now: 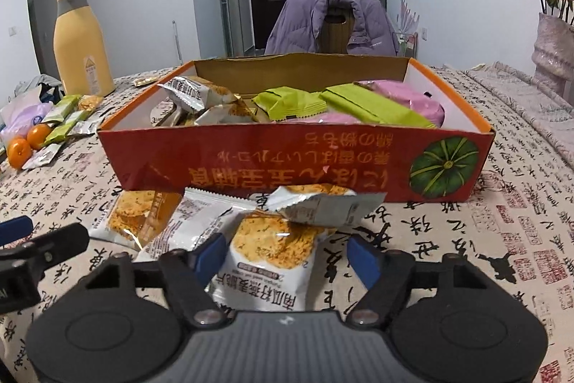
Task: Organize snacks
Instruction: 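Grasp a cracker pack with the right tool, then grasp another cracker pack with left tool while right tool holds its pack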
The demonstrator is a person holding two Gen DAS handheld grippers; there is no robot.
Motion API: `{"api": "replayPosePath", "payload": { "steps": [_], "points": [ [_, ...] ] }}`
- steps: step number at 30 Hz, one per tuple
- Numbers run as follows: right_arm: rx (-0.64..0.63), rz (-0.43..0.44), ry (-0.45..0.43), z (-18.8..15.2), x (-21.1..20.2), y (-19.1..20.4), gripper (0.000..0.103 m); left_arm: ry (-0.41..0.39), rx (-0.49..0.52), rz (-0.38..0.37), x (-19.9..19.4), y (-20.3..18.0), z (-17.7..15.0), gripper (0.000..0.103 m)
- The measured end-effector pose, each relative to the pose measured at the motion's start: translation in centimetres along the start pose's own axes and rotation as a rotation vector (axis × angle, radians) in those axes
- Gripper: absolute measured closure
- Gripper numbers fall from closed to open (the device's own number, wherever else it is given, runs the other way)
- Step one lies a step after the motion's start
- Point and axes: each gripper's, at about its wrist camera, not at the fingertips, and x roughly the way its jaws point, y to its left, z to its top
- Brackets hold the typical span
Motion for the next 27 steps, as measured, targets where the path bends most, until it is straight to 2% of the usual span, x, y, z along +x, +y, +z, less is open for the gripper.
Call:
{"api": "replayPosePath", "payload": {
  "steps": [1, 6, 7, 10, 27],
  "points": [
    [0.003, 0.005, -0.001, 0.0, 0.0, -0.1, 0.044, 0.000, 0.003, 0.003, 0.0, 0.0, 0.0, 0.000],
    [-0.004, 0.008, 0.000, -0.1, 0.1, 0.0, 0.047, -0.008, -0.003, 0.001, -0.2, 0.0, -0.1, 0.000],
    [-0.004, 0.009, 0.003, -0.1, 0.1, 0.0, 0.052, -0.008, -0.005, 0.000, -0.2, 0.0, -0.1, 0.000],
    [-0.001, 0.016, -0.002, -0.1, -0.2, 0.0, 0.057, -0.007, -0.005, -0.002, -0.2, 0.0, -0.1, 0.000],
    [0.018, -0.007, -0.216, 0.0, -7.7, -3.5, 0.059, -0.008, 0.002, 0.018, -0.2, -0.2, -0.2, 0.000]
  ]
}}
